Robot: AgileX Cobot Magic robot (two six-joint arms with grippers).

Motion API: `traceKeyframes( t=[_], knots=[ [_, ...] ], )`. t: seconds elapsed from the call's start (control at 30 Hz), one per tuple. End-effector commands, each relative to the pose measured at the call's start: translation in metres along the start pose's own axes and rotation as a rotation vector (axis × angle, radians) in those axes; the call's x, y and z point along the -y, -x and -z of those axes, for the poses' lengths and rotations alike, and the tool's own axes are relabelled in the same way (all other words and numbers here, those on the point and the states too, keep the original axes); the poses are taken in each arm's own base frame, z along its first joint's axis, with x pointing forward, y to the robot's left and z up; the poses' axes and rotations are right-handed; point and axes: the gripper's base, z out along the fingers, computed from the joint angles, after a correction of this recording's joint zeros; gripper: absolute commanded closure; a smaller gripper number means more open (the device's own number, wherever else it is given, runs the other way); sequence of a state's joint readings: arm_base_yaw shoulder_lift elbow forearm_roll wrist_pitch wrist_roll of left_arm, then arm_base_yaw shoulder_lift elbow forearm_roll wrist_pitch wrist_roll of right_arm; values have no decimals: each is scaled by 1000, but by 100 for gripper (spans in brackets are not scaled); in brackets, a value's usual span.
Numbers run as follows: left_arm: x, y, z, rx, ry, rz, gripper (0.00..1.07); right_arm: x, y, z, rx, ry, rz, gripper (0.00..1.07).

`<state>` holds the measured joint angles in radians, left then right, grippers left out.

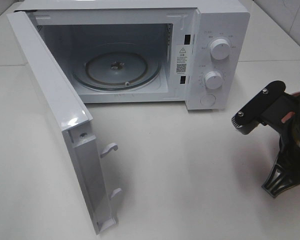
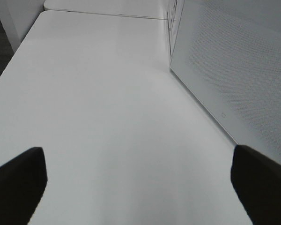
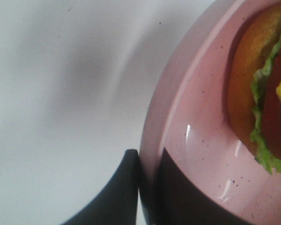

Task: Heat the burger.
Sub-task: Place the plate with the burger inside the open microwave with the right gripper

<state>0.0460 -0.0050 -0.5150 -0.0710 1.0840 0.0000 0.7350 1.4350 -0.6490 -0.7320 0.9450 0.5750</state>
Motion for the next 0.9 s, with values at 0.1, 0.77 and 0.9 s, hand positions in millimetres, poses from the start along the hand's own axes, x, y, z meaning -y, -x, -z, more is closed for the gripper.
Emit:
traceKeyframes(
  t=[0.1,0.77,0.9],
  knots=[
    [0,0,2,29,-4,13,7,-2,-2,7,14,-41,43,107],
    [0,0,2,29,-4,13,7,-8,-41,8,11,-11,72,107],
    [0,0,2,29,-4,13,7,-5,-44,9,24,-18,77,107]
  ],
)
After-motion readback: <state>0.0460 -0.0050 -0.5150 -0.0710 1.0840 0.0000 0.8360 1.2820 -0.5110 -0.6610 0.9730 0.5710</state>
